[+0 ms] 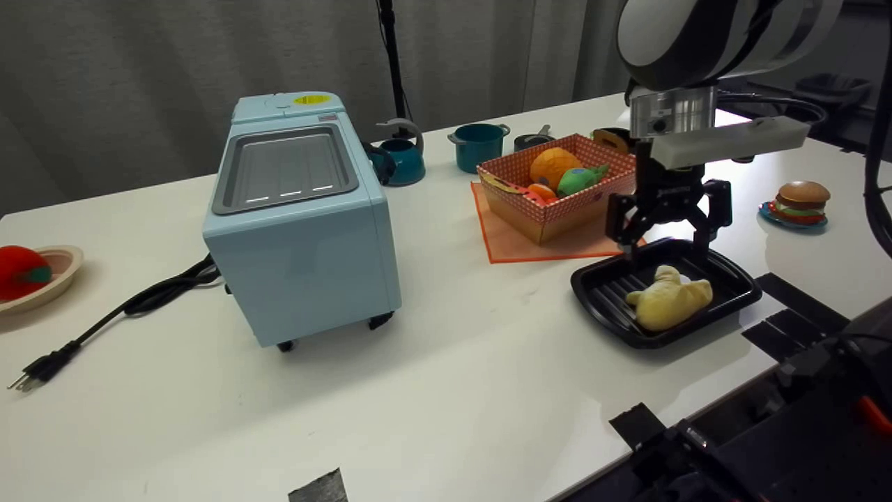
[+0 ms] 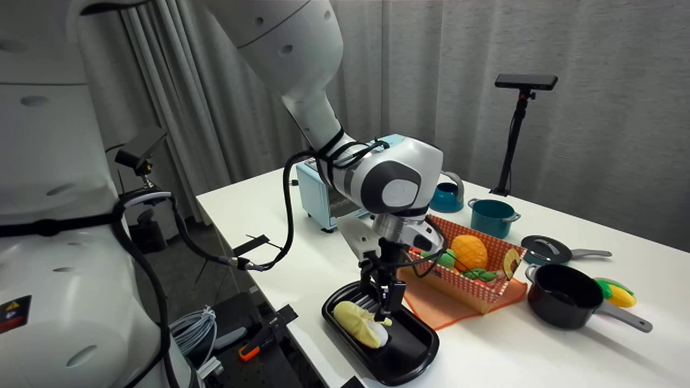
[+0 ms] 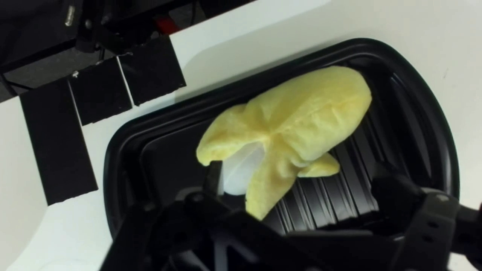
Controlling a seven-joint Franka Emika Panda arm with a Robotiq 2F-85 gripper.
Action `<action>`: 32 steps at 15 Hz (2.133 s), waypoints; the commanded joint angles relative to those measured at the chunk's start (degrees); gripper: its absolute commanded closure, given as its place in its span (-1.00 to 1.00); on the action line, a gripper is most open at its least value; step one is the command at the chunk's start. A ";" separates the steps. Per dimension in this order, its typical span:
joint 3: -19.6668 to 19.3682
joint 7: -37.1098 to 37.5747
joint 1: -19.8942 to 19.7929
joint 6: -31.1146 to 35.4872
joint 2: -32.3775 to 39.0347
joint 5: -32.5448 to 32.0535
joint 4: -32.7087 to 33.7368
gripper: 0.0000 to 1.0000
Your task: Pick up the banana and avocado plush toy and put it in the basket
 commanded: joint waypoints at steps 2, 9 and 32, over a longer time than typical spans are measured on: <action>0.08 -2.85 -0.34 -0.91 2.40 2.18 0.99 -1.00; -0.22 -2.77 -0.48 -0.69 6.40 2.10 1.97 -0.95; 2.79 6.26 1.07 -3.12 -16.63 -9.46 6.91 0.95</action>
